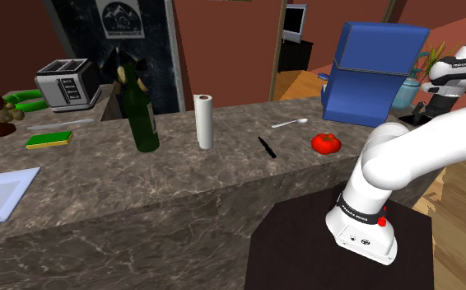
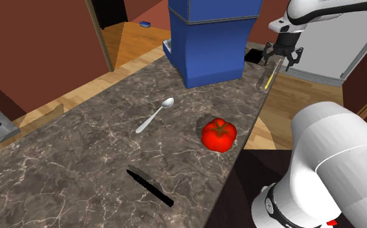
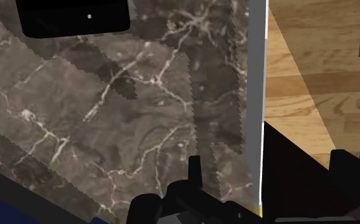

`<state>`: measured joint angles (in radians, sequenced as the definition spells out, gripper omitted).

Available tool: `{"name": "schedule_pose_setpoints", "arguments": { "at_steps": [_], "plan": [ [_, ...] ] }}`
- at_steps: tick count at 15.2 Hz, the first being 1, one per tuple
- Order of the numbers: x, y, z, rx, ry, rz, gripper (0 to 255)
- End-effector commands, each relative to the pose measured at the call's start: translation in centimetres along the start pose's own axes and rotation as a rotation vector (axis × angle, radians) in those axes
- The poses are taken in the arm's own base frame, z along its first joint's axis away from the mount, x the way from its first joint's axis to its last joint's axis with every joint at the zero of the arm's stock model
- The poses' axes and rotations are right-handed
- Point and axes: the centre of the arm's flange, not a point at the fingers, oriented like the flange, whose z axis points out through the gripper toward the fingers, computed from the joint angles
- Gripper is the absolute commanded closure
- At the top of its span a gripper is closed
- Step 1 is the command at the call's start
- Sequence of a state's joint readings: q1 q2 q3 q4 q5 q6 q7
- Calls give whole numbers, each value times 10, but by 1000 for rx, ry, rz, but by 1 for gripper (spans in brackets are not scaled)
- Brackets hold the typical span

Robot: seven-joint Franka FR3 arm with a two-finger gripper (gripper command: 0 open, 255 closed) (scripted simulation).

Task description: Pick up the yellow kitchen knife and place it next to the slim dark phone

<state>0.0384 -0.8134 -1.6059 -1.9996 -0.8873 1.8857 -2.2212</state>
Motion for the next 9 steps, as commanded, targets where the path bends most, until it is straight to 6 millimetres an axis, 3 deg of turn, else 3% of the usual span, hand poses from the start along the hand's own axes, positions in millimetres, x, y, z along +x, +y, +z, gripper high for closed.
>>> {"name": "schedule_pose_setpoints", "arguments": {
  "at_steps": [1, 2, 9],
  "plan": [
    [1, 0, -24, 0, 1, 0, 0],
    [1, 0, -34, 0, 1, 0, 0],
    [1, 0, -34, 0, 1, 0, 0]
  ]
}}
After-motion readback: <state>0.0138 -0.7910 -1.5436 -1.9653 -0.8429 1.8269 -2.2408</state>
